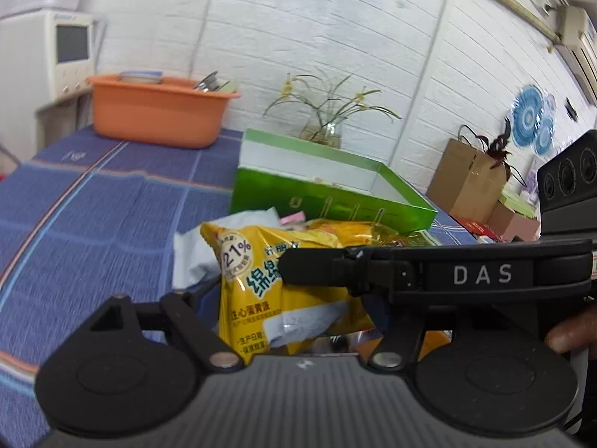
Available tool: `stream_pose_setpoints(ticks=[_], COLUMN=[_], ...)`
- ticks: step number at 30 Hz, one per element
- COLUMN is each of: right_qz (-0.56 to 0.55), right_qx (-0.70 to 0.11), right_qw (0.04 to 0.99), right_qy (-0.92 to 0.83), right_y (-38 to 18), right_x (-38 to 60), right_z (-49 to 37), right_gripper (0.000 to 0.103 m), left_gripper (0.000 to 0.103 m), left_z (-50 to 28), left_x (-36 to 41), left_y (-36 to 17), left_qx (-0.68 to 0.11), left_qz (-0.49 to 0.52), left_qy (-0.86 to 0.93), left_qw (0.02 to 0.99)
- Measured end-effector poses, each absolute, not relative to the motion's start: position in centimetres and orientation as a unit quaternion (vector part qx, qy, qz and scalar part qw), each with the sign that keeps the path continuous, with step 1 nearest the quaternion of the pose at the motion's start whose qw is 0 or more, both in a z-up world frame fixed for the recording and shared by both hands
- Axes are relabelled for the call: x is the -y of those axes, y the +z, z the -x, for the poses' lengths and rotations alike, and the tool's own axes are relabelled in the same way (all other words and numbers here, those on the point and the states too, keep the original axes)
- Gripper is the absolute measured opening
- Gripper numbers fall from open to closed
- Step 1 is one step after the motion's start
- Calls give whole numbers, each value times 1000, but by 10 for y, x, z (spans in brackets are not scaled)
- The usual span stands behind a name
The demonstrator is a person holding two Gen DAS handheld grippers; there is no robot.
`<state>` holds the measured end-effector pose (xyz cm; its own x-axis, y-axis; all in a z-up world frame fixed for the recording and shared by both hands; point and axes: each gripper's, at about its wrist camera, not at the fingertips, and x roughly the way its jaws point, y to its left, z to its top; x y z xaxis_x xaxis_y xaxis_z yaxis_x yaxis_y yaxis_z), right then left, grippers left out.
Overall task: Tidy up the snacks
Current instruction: 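Grasp the yellow egg-yolk pie pack with the right gripper, then lower the yellow pack into the green box and release it, then grasp the orange snack pouch with the right gripper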
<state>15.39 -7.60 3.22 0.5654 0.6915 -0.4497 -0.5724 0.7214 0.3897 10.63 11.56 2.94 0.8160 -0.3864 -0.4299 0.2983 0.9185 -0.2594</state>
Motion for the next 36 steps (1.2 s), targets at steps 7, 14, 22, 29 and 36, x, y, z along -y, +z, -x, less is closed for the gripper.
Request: stream_pose_setpoints(ticks=[7,14,22,29,36], right_qz=[-166,-224,-338,-338,-328], right_qx=[-231,-185,-193,-190,-273], right_qw=[902,919,904,898,872], right_qy=[324,268,179,209,238], right_y=[51,49,14,28,20], right_x=[130,181,210,222,232], right_z=[-178,-233,-275,-234,-162], right_gripper=[69,69,93,103,103], left_gripper=[68,70,89,94,100], left_z=[-151,-221,-287,-243,-139], left_x=[-63,-3,15,-35,-58], left_y=[70,80,56,65,51], left_qx=[-216,-187,-241,-214,-226], left_qz=[12,-22,-2,17,34], left_qy=[-228,-250,-215,-161,-178], left_qw=[949,950,946,963,957])
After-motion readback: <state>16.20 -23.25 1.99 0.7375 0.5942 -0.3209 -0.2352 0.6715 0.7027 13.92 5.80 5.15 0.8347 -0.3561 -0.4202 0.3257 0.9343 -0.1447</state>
